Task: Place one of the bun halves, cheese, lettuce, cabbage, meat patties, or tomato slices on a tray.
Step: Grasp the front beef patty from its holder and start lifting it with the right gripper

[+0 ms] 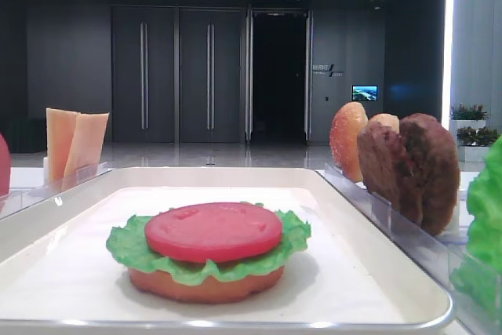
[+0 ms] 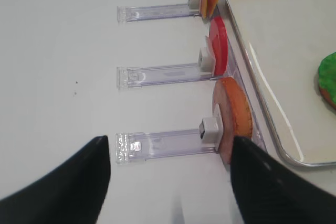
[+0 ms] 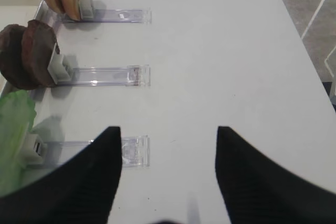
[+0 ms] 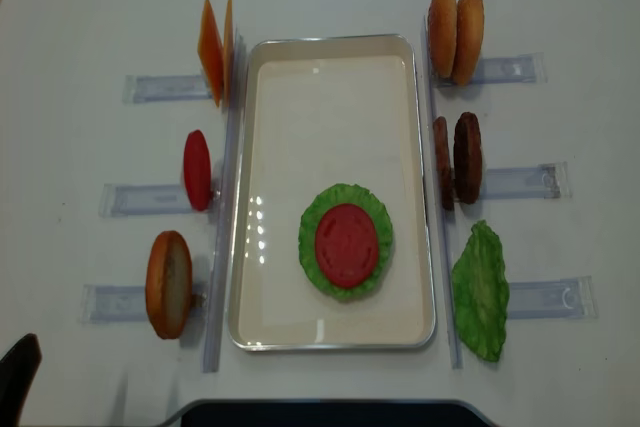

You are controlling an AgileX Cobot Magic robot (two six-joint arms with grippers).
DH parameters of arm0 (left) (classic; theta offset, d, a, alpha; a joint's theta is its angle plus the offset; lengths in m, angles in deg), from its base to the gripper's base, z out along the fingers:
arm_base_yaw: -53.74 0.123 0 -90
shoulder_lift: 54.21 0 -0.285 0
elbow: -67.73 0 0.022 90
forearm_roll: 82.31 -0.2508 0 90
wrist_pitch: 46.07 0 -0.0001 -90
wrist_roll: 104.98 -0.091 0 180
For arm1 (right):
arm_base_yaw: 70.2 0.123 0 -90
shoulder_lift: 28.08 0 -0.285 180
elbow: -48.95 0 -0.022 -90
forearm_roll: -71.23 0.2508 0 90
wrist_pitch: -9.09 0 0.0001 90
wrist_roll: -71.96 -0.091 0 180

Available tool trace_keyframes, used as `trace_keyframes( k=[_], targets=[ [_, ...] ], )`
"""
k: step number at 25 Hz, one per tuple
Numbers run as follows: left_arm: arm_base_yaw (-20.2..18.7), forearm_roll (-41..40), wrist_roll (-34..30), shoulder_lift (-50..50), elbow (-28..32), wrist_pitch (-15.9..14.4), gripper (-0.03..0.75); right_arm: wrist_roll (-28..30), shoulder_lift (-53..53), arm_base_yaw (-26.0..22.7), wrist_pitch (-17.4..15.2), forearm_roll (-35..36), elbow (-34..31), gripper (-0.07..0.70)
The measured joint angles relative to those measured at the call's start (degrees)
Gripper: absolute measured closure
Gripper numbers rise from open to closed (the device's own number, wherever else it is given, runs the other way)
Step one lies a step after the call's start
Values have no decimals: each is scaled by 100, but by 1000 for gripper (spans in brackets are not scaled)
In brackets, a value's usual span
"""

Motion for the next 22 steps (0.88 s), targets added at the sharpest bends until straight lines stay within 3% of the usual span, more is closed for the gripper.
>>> trace_keyframes(
  k=[9, 22],
  targets=[
    [0, 0, 0, 0, 0, 0, 160, 0, 0, 0, 0, 0, 0, 223],
    [0, 0, 0, 0, 0, 0, 265, 0, 368, 0, -6, 4, 47, 223]
  ],
)
